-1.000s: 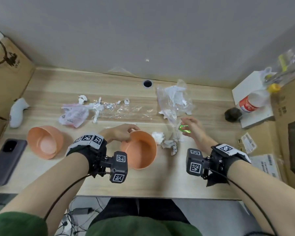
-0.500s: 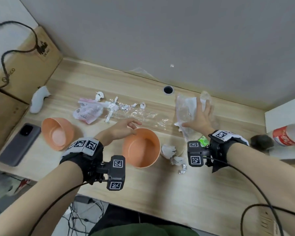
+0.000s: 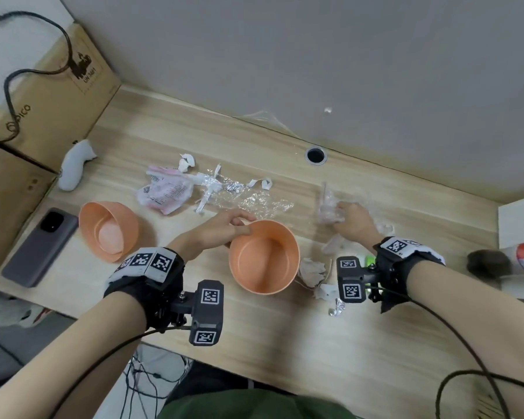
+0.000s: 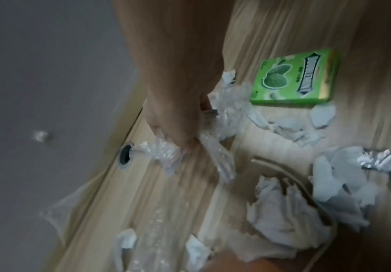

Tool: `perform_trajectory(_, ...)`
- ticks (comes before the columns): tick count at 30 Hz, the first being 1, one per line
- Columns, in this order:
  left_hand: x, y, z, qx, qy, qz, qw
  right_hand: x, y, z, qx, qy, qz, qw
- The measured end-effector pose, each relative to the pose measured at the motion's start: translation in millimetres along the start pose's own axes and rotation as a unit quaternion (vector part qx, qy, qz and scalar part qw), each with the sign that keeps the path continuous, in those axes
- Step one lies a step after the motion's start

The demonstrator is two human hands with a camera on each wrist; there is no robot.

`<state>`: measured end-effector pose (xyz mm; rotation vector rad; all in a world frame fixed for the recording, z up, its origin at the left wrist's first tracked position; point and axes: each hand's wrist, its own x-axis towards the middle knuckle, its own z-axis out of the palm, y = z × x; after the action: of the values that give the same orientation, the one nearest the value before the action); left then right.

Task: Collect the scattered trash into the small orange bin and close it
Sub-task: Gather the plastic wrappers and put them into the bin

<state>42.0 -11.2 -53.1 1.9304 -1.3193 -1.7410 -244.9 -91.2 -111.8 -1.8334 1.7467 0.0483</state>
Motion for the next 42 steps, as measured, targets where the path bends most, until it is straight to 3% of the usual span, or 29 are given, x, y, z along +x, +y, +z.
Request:
perform_trajectory(4,0,2,0,-0.005,-0.024,0.012,1.000,-17,-19,-29,0.194,0.044,0.029,0.980)
perform_trajectory(8,-3,-2,-2,0.005,-0.049,0.020,0.999,-46,-66,-59,0.474,0.037,0.048,0.879)
perform_trajectory(11,-5,-4,-3,0.006,-0.061,0.024,0.998,-75,-106,-65,0.513,-0.022,0.001,0.858)
perform_trajectory(15,-7,-10,-6,0.011,-0.074,0.040,0.996,-109,-132,-38,0.454,-0.142,-0.046,0.879)
perform_trajectory(17,-8,-15,-11,0.019,-0.082,0.053,0.995,-117,-141,-16,0.374,-0.152,-0.064,0.913)
perform_trajectory(19,-11,-19,-16,0.019,-0.091,0.057,0.994,-113,-144,3,0.221,-0.134,-0.074,0.963)
perform_trajectory(21,-13,-23,-21,0.018,-0.099,0.055,0.993,-104,-146,21,0.102,-0.127,-0.068,0.984)
perform_trajectory(25,-14,-34,-30,0.031,-0.115,0.061,0.991,-91,-161,53,0.051,-0.141,-0.024,0.988)
perform_trajectory(28,-15,-39,-35,0.024,-0.122,0.065,0.990,-89,-166,78,-0.083,-0.174,-0.017,0.981)
perform_trajectory(32,-18,-47,-39,0.022,-0.131,0.065,0.989,-91,-174,101,-0.243,-0.272,-0.047,0.930)
perform_trajectory(34,-18,-52,-40,0.020,-0.123,0.071,0.990,-93,-183,98,-0.250,-0.331,-0.036,0.909)
perform_trajectory(38,-14,-61,-46,0.000,-0.059,0.087,0.994,-99,-202,61,-0.194,-0.354,-0.083,0.911)
perform_trajectory(40,-12,-62,-48,-0.001,-0.051,0.100,0.994,-103,-208,34,-0.132,-0.326,-0.131,0.927)
perform_trajectory(42,-11,-61,-48,0.005,-0.056,0.112,0.992,-108,-213,11,-0.078,-0.254,-0.170,0.949)
